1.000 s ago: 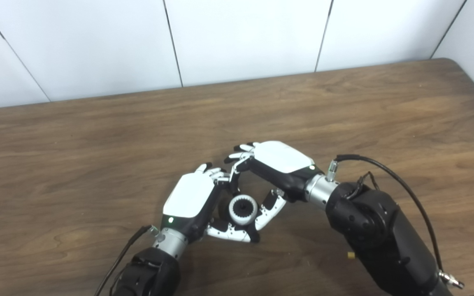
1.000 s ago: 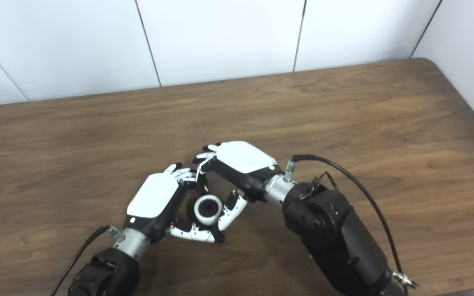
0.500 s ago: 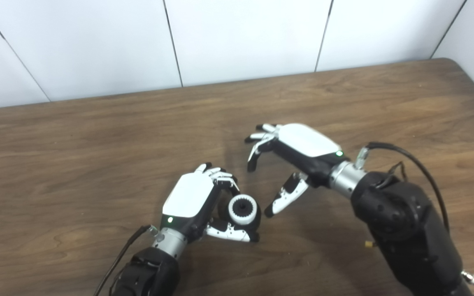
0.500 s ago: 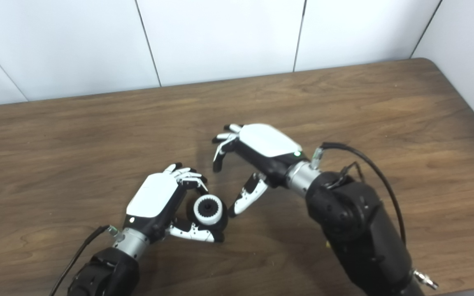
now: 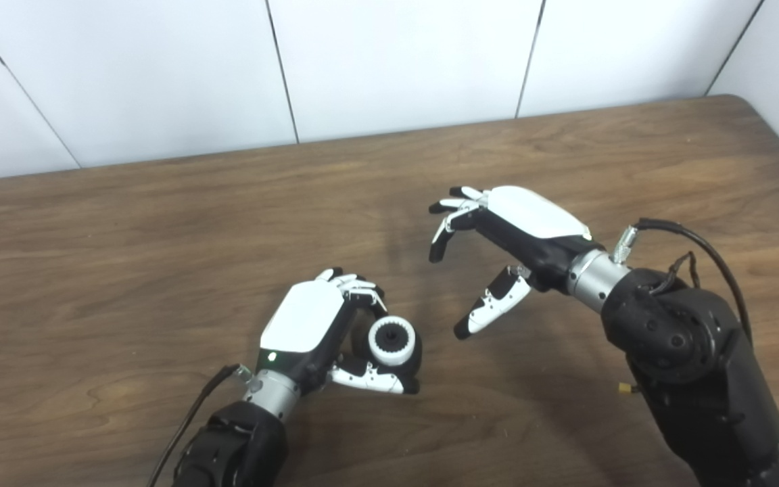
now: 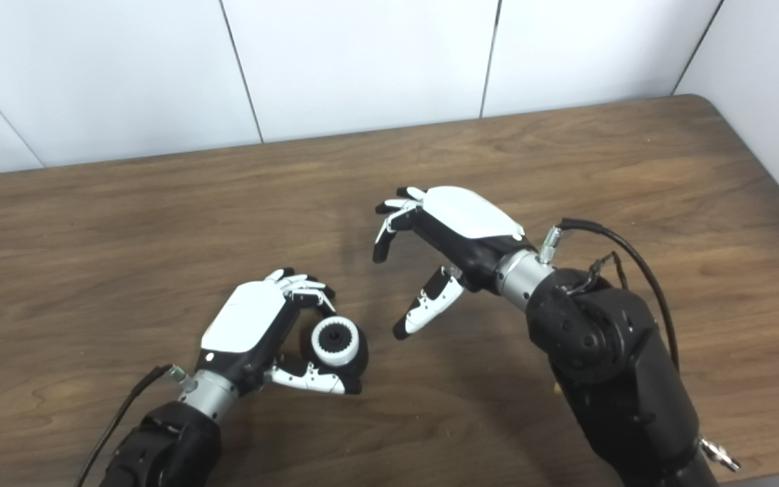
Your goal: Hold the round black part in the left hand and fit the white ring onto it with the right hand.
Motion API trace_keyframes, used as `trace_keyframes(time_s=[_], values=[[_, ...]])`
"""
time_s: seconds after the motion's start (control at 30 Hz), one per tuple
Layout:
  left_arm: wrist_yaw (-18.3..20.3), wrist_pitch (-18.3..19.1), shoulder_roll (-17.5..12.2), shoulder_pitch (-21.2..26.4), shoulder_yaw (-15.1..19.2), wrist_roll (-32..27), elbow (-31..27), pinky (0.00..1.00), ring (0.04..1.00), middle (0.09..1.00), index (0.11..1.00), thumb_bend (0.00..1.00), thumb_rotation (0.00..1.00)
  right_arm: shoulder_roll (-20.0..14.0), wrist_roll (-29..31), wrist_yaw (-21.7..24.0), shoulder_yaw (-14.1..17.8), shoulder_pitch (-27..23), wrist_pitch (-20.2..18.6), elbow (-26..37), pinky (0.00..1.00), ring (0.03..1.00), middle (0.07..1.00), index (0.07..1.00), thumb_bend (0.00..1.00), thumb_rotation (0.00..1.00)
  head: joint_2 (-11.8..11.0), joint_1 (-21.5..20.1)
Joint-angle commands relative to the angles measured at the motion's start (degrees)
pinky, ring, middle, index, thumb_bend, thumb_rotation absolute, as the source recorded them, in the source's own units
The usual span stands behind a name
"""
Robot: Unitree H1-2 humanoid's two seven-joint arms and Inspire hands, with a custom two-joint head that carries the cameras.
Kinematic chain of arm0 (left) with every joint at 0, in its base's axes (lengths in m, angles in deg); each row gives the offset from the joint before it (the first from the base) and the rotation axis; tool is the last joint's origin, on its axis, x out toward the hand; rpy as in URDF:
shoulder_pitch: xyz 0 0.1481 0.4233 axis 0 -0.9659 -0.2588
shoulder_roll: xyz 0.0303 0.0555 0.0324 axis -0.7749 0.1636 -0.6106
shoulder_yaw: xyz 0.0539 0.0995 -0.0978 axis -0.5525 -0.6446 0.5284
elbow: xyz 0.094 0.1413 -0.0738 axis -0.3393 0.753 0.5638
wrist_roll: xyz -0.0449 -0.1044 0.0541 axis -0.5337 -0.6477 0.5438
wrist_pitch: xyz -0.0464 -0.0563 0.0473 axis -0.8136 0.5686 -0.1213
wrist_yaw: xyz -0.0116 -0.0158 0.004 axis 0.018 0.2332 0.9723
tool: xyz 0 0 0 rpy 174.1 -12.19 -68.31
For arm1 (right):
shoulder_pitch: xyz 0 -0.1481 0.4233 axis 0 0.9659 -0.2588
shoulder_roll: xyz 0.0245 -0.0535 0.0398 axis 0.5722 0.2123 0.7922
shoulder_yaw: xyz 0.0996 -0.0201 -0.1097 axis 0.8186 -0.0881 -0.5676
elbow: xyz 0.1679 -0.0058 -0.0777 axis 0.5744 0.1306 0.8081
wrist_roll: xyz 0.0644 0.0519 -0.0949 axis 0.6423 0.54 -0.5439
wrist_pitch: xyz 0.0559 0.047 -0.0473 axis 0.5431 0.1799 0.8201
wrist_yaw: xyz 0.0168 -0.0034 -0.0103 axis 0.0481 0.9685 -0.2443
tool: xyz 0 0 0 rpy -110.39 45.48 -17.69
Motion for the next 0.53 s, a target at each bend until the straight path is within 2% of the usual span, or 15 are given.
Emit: trace_keyframes(time_s=[0.0,0.07,0.13,0.23,0.5], values=[[0.79,1.18,-0.47,0.92,0.86,0.11,-1.09,0.95,0.860,0.793,0.571,0.71,0.13,0.06,0.01,-1.16,0.51,-1.70,0.19,1.97,1.00,0.990,0.903,0.611,1.00,0.22,0.02,0.04],[1.13,1.44,-0.52,1.00,0.96,0.34,-1.30,0.94,0.860,0.802,0.650,0.88,0.19,0.24,0.10,-1.53,0.52,-1.57,0.30,1.71,1.00,0.988,0.903,0.610,1.00,0.22,0.04,-0.03],[1.18,1.43,-0.61,1.07,1.10,0.46,-1.33,0.93,0.861,0.811,0.691,0.95,0.24,0.31,0.21,-2.02,0.54,-1.42,0.60,1.39,1.00,0.985,0.902,0.610,1.00,0.23,0.00,-0.02],[1.07,1.50,-0.55,1.12,1.36,0.39,-1.29,0.92,0.865,0.816,0.697,0.99,0.27,0.33,0.13,-2.35,0.46,-1.37,0.66,1.04,1.00,0.984,0.903,0.612,1.00,0.23,0.00,0.11],[0.96,2.03,-0.08,1.13,1.99,0.52,-1.31,0.93,0.881,0.819,0.607,1.00,0.28,0.43,0.31,-3.13,0.32,-1.31,0.82,0.30,1.00,0.985,0.907,0.623,1.00,0.23,-0.21,0.33]])
